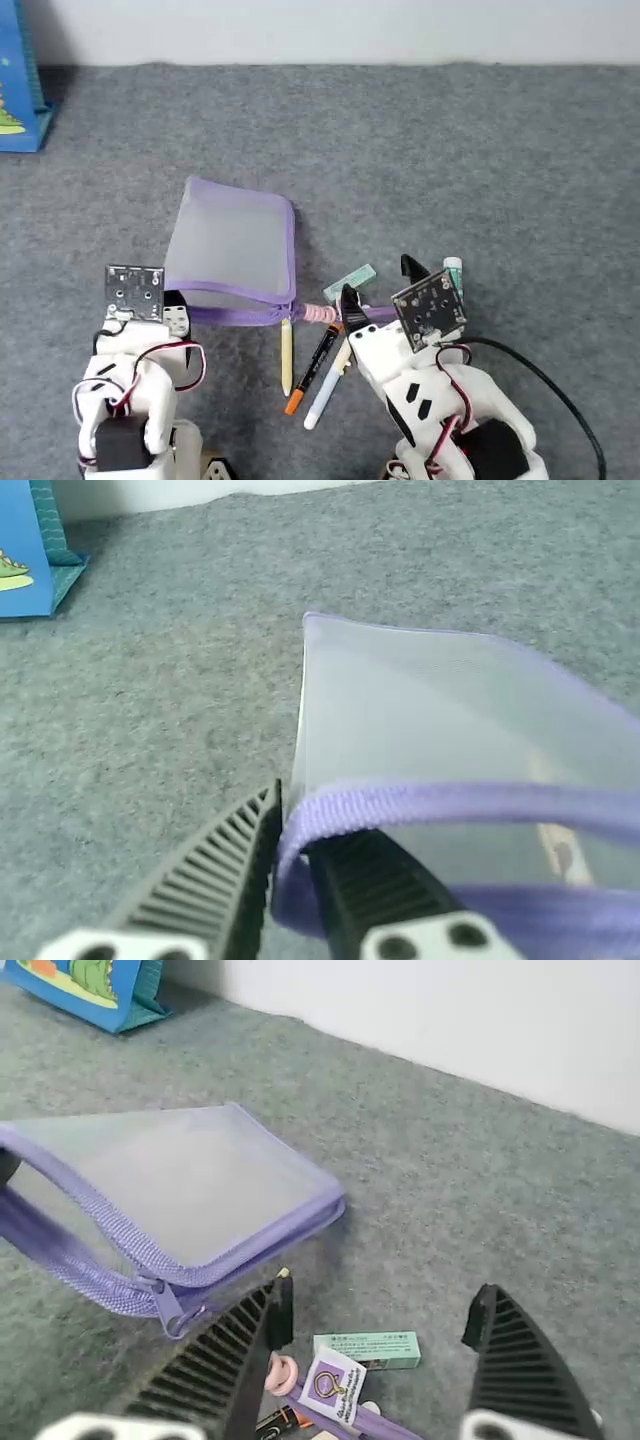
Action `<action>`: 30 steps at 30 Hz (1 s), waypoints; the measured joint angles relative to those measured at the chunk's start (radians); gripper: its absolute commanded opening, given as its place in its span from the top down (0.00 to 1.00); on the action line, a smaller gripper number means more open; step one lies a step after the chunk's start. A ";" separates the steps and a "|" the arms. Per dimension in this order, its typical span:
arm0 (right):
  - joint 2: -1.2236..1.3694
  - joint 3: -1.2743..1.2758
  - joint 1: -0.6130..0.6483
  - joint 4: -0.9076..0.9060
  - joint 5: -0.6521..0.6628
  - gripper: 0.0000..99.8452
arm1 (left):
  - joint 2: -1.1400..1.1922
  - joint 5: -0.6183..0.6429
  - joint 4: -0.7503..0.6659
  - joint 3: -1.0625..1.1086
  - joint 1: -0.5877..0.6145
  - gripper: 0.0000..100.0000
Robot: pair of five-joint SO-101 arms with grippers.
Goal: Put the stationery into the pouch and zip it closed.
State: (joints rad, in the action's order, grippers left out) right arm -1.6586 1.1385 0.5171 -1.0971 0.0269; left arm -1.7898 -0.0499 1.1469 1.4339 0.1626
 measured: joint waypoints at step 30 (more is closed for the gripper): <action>0.994 -0.195 -0.272 0.149 -0.006 0.76 | 0.304 0.018 0.086 -0.390 0.002 0.98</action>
State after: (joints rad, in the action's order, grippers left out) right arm -0.6644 0.9436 0.2455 -0.9482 0.0207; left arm -1.4860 -0.0315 1.2329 1.0441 0.1642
